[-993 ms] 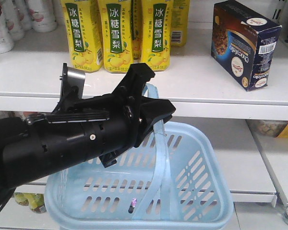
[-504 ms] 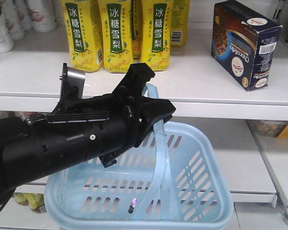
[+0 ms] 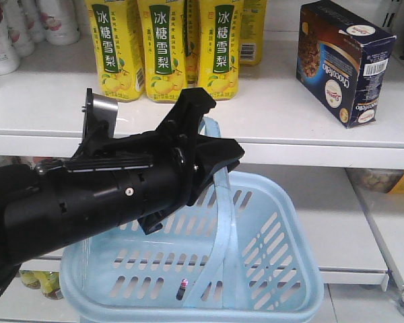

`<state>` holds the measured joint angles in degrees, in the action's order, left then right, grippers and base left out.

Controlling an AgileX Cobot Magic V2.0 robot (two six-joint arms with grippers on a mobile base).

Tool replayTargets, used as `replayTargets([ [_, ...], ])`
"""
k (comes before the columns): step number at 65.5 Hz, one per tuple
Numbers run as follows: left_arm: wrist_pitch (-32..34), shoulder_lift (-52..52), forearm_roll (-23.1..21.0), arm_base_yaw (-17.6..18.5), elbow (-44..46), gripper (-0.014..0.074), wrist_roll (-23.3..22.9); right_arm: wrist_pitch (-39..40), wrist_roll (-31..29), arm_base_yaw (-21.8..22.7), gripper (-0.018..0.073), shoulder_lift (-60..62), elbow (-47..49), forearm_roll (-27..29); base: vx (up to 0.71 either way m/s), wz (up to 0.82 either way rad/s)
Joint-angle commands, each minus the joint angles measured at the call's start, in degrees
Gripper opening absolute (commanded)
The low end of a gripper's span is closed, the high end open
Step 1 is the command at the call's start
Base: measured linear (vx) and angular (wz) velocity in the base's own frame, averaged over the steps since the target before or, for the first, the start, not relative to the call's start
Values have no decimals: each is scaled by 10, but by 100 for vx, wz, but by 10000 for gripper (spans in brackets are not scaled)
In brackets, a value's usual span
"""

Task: Left arm holds basket, right arm returns cookies

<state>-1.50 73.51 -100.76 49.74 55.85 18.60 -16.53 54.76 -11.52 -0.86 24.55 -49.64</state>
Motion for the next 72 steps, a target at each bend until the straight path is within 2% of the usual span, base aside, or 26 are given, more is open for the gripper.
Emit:
replayTargets([
  [1, -2, -25, -12, 0, 25, 0, 12, 24, -3, 2, -11, -8, 12, -13, 0, 0],
  [22, -5, -80, -8, -1, 18, 0, 12, 24, -3, 2, -11, -8, 12, -13, 0, 0],
  [43, -10, -161, -14, -7, -91, 0, -5, 23, -3, 2, -11, -8, 12, -13, 0, 0],
  [56, -19, -234, -12, -60, -157, 0, -4, 23, -3, 2, -11, -8, 12, -13, 0, 0],
  [72, -55, -326, -12, -169, -259, 0, -3, 23, -3, 2, -11, -8, 12, -13, 0, 0],
])
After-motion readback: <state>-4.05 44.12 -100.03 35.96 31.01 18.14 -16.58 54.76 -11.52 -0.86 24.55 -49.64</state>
